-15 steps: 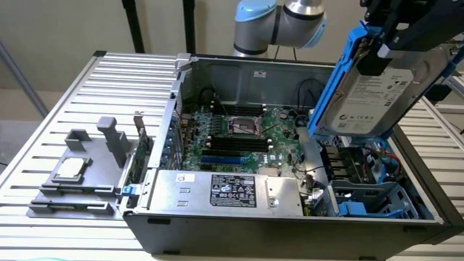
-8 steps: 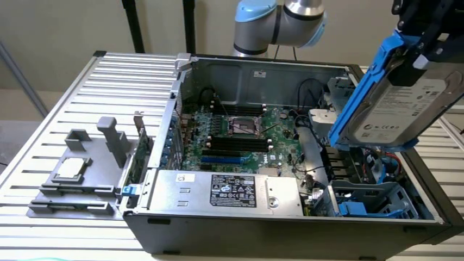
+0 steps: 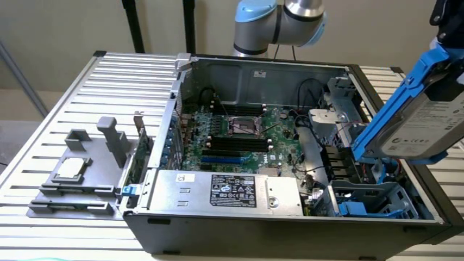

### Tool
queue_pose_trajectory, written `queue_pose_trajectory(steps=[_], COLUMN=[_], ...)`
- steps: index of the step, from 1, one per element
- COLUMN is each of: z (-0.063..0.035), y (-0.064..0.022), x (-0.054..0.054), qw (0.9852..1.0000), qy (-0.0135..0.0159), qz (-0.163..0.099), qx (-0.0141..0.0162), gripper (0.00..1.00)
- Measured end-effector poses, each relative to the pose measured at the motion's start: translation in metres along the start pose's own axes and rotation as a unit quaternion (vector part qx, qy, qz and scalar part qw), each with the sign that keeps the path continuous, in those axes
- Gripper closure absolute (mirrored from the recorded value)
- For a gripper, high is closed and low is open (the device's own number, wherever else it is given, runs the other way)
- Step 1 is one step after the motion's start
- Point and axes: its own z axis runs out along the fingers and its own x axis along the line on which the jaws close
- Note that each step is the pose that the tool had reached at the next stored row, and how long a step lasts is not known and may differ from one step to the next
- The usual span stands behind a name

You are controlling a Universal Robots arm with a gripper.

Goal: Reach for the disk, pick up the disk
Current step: 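Pick up the disk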

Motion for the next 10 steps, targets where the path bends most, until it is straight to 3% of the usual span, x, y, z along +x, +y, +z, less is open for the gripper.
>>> queue_pose_trajectory(steps=[10], z=[0.0048], y=[-0.0045], x=[0.0048], qw=[1.0], qy=[0.0], qz=[0.0], qx=[-0.0001], gripper=[0.67])
